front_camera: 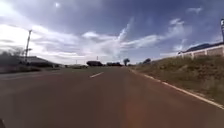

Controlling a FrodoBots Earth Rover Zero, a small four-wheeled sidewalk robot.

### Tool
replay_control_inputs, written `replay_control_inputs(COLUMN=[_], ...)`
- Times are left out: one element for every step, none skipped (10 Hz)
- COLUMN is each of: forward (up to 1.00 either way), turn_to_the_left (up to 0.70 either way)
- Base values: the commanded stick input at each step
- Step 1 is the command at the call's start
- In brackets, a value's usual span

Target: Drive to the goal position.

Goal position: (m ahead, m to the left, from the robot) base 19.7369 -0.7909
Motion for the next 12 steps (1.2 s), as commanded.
replay_control_inputs(forward=[1.0,1.0,1.0,1.0,1.0,1.0,1.0,1.0,1.0,1.0,1.0,1.0], turn_to_the_left=[0.0,0.0,0.0,0.0,0.0,0.0,-0.26,-0.17,-0.08,0.0,0.0,0.0])
